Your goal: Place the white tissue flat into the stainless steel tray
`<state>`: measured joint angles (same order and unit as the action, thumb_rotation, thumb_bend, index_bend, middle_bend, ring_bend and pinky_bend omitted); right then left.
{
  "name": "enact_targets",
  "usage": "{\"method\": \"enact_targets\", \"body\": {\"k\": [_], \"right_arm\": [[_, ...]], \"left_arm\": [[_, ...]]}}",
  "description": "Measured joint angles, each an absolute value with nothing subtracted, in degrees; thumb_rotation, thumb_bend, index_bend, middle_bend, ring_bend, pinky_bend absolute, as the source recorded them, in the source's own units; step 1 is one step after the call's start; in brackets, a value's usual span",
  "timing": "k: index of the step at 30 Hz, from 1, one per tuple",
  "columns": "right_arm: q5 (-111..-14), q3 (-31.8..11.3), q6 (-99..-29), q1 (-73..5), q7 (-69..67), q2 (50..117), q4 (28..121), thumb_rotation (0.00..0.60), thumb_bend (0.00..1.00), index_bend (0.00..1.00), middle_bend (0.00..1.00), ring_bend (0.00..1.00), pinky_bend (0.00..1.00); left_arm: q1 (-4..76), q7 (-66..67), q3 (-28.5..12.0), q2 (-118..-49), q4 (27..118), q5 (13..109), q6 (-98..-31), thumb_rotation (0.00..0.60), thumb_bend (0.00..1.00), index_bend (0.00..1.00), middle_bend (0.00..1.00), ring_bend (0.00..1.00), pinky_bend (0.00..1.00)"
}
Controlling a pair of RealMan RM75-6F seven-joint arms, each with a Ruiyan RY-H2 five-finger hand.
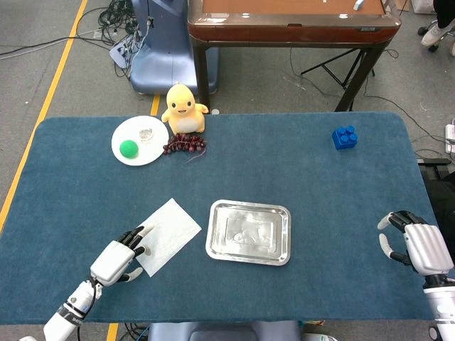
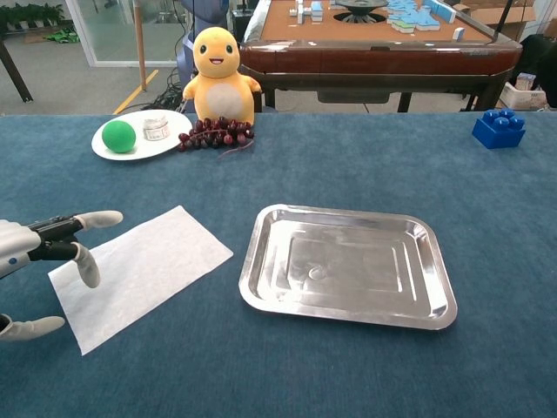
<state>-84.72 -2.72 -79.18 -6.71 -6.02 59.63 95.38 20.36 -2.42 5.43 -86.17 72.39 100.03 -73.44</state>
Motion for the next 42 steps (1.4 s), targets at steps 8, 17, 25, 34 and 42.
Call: {"method": "enact_targets", "body": {"k": [8,17,25,34,42], "right_arm": [[-84.57,-2.67,-78.87,-6.79,-5.8,59.63,95.48,0.6,0.46,0.48,0.41,0.27,0.37],[-84.29,-2.73,-78.65,-6.83,-5.8,59.53,95.56,0.6,0.46,0.48,0.41,0.27,0.37],[-84.12,-2.74,-78.45,-6.89,-5.67,59.52,95.6,0.6,0.46,0.48,0.42,0.27,0.37],[-84.0,-2.78,-78.32,-6.93,-5.76,59.48,95.54,0.6,0.46,0.48,0.42,0.27,0.37],[-83.99,-2.75,-78.18,-6.98,-5.74,59.47,95.56,0.6,0.46,0.48,0.42,0.27,0.37]], "left_arm": [[20.46,-1.54,5.49,-86.77,71.53,99.65,-73.91,0.6,0.27,0.43,0.0,0.0,0.15],[20.5,-0.72,5.77,-87.03,70.99,99.1,-73.86,0.6,0.26,0.45,0.0,0.0,0.15],[20.63,-0.3,5.87,-87.13,70.71,98.73,-73.76,0.6,0.21,0.45,0.0,0.0,0.15],[20.75,0.96,5.88,-87.66,69.91,98.19,-73.35,0.6,0.21,0.45,0.0,0.0,0.15],[20.9,1.25,6.12,-87.91,69.62,98.01,-73.06,0.6,0.21,0.45,0.0,0.0,0.15]]}}
